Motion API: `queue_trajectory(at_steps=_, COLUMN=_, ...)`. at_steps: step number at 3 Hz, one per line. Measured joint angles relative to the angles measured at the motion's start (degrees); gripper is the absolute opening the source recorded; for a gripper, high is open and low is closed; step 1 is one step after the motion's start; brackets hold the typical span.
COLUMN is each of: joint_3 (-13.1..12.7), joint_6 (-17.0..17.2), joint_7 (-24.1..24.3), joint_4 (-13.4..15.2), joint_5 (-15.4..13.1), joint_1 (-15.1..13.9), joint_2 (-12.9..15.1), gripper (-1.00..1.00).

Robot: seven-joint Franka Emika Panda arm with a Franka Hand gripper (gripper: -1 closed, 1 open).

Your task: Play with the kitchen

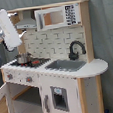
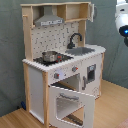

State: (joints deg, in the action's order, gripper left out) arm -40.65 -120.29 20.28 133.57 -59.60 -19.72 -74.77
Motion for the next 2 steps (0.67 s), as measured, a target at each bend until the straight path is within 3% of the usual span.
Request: queue_trajectory(at_steps=2, joint_3=4.2, joint_6=4.3, joint_7=-9.8, joint_4=0.0, joint_5=1.2, joint_1=0.2, joint_2=0.1, gripper=1.0)
